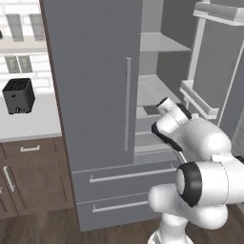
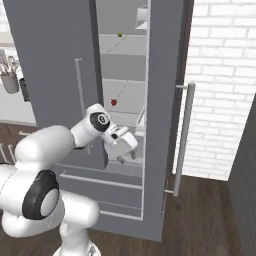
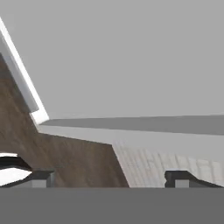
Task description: Take the strawberry from the fridge and place it on top of the pancake, located on the dining counter.
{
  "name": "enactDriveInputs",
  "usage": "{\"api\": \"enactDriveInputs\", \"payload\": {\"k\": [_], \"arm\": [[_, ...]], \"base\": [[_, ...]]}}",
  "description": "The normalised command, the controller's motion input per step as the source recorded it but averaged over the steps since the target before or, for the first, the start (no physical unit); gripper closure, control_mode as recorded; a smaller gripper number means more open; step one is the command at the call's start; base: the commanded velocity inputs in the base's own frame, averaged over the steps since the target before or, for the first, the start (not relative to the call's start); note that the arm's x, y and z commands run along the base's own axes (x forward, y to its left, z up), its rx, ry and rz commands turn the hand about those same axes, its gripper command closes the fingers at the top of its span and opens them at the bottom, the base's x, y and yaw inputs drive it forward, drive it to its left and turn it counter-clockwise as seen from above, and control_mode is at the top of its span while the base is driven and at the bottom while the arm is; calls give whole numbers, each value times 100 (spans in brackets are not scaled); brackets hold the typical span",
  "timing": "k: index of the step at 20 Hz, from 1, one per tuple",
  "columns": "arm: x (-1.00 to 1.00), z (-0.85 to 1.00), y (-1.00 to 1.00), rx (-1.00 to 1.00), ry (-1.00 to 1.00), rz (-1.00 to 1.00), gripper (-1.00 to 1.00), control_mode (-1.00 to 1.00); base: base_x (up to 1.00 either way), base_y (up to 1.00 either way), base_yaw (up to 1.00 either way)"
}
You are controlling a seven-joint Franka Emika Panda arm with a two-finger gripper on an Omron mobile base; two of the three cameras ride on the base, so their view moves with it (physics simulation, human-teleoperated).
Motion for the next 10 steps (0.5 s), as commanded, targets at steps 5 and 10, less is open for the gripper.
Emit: {"api": "enactDriveInputs", "payload": {"k": [5, 10], "arm": [[-64, 3, 38, 33, -14, 3, -100, -100], [-16, 1, 100, 23, -13, 10, -100, -100]], "base": [[0, 0, 0], [0, 0, 0]]}}
